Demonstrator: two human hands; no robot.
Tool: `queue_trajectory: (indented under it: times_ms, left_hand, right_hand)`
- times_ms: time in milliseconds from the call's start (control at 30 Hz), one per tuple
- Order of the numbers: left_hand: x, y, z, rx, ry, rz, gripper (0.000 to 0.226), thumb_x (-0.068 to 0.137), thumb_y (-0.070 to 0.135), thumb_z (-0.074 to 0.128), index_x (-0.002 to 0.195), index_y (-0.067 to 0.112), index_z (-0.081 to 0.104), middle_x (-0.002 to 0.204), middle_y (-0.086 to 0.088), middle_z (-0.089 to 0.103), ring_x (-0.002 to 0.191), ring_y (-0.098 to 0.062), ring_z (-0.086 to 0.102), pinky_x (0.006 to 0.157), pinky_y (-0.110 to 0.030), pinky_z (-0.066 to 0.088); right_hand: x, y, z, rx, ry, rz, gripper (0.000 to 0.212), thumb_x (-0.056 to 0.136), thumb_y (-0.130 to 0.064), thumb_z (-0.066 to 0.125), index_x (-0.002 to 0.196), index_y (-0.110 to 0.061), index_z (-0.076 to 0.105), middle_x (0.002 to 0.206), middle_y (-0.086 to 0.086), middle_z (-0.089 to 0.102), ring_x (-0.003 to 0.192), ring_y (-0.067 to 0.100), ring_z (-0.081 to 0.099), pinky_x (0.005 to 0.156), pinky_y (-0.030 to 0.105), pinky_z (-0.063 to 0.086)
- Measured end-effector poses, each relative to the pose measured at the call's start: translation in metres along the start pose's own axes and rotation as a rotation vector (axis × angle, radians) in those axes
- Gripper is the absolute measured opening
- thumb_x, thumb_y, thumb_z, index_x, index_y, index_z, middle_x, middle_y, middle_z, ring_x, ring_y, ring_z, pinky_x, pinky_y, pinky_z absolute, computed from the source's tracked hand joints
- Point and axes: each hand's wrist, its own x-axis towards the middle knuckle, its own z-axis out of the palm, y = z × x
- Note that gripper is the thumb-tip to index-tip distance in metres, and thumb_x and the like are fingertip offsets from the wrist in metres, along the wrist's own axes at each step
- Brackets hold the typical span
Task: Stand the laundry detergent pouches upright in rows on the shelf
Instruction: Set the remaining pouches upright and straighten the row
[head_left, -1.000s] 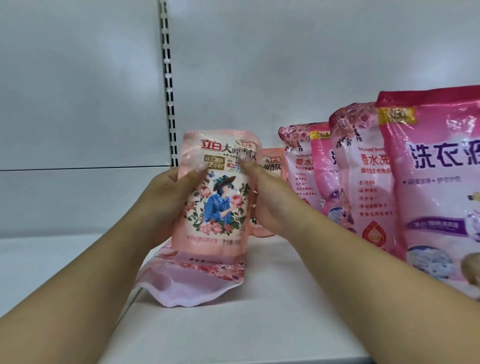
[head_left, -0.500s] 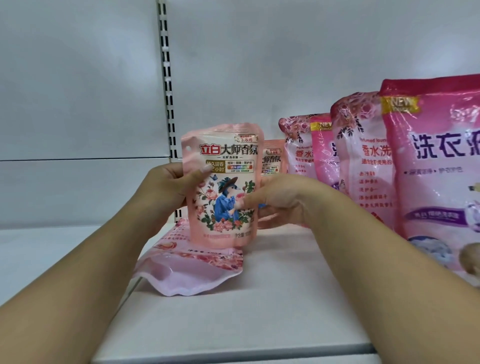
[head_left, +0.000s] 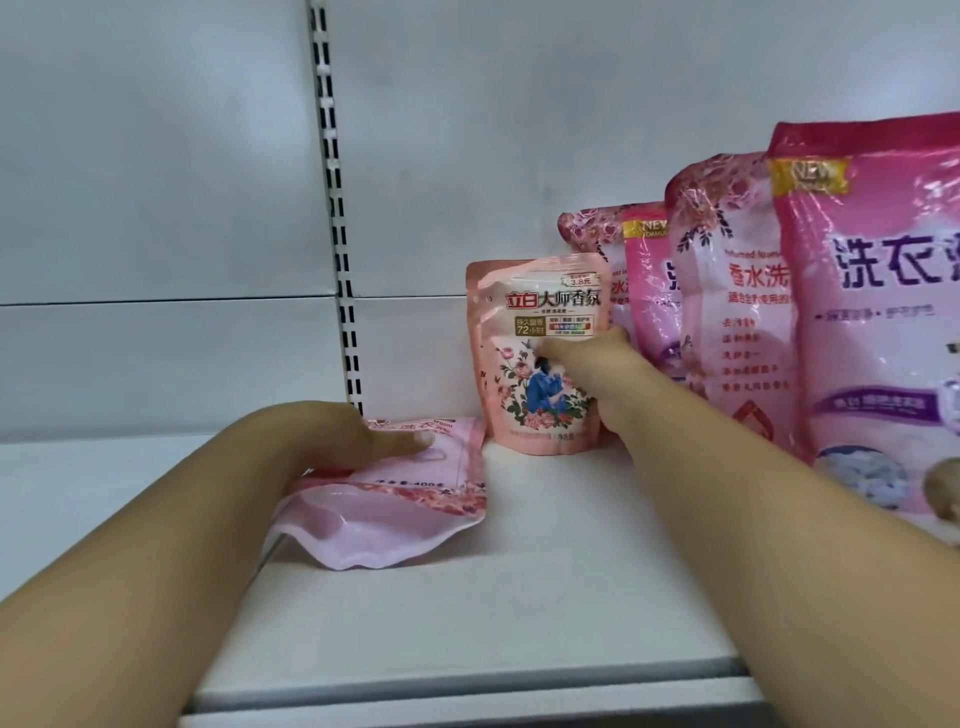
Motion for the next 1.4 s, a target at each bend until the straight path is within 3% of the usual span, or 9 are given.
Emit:
queue_trajectory:
  times_ms: [167,533,700,800,900,1067,1167,1267,1400]
  left_hand:
    - [-0.005,0.002,-0.003,0.041,-0.056,-0.079,0.086,0.072,0.077,0.034,0.119,0.008,0.054,0.132,-0.011,0.053,0.111,-0.026,0.051,0.095,-0.03,0.035]
    - [-0.056,0.006,0.002,-0.016,0.085,0.002,0.069,0.08,0.063,0.048,0.117,0.005,0.055,0.121,-0.013,0.06,0.108,-0.027,0.053,0.079,-0.025,0.032]
    - [-0.085,-0.005,0.011,-0.185,0.248,0.033,0.048,0.069,0.057,0.067,0.068,0.018,0.039,0.068,0.004,0.041,0.059,-0.011,0.039,0.054,-0.025,0.029]
    - [-0.098,-0.008,0.02,-0.337,0.469,0.07,0.046,0.073,0.041,0.071,0.103,0.012,0.052,0.095,-0.004,0.057,0.082,-0.019,0.053,0.071,-0.03,0.041]
    - [-0.116,-0.011,0.025,-0.55,0.748,0.164,0.061,0.085,0.017,0.062,0.139,0.015,0.033,0.127,-0.017,0.05,0.112,-0.031,0.05,0.09,-0.034,0.04]
    - [-0.134,-0.024,0.045,-0.642,0.906,0.233,0.048,0.087,0.011,0.056,0.132,0.022,0.044,0.101,-0.013,0.054,0.065,-0.007,0.045,0.07,-0.021,0.03]
    - [-0.146,-0.025,0.062,-0.702,1.035,0.289,0.044,0.086,0.011,0.057,0.127,0.024,0.048,0.077,0.009,0.04,0.065,-0.004,0.043,0.063,-0.017,0.031]
    - [-0.157,-0.02,0.084,-0.778,1.152,0.322,0.041,0.085,0.008,0.058,0.119,0.03,0.05,0.074,0.014,0.037,0.069,0.003,0.044,0.065,-0.001,0.033]
    - [-0.167,-0.016,0.118,-0.958,1.232,0.353,0.036,0.085,0.012,0.055,0.105,0.04,0.046,0.082,0.015,0.039,0.073,0.013,0.045,0.07,0.001,0.034]
  right_hand:
    - [0.0,0.0,-0.001,0.073,-0.12,0.054,0.011,0.077,-0.014,0.07,0.082,-0.011,0.061,0.094,0.016,0.07,0.091,0.032,0.066,0.088,0.049,0.051]
    - [-0.028,-0.012,-0.009,0.074,-0.26,0.107,0.005,0.082,-0.009,0.064,0.083,-0.008,0.059,0.089,0.014,0.07,0.076,0.028,0.067,0.08,0.045,0.054]
    - [-0.045,-0.011,-0.021,0.105,-0.271,0.079,0.006,0.083,-0.011,0.063,0.085,-0.01,0.058,0.098,0.014,0.069,0.093,0.029,0.065,0.087,0.046,0.051]
    - [-0.053,0.0,-0.026,0.023,-0.258,-0.003,0.016,0.078,-0.023,0.069,0.091,-0.017,0.061,0.107,0.008,0.066,0.1,0.026,0.06,0.096,0.043,0.045]
    - [-0.07,0.007,-0.03,-0.175,-0.236,-0.068,0.055,0.07,-0.04,0.072,0.117,-0.017,0.053,0.118,0.006,0.061,0.107,0.026,0.057,0.097,0.042,0.042]
    - [-0.138,0.015,-0.03,-0.394,-0.169,-0.281,0.071,0.077,-0.055,0.059,0.133,-0.015,0.037,0.136,0.007,0.045,0.125,0.027,0.042,0.102,0.039,0.035]
    - [-0.171,0.013,-0.019,-0.443,-0.462,-0.227,0.058,0.083,-0.063,0.043,0.106,-0.012,0.056,0.097,0.008,0.055,0.096,0.019,0.048,0.075,0.03,0.035]
    - [-0.179,0.007,-0.009,-0.454,-0.492,-0.216,0.064,0.086,-0.058,0.041,0.12,-0.006,0.054,0.101,0.011,0.061,0.073,0.015,0.048,0.068,0.025,0.036]
    - [-0.188,0.007,0.002,-0.382,-0.468,-0.265,0.031,0.087,-0.043,0.054,0.087,-0.012,0.051,0.075,-0.002,0.053,0.062,0.012,0.051,0.056,0.023,0.044]
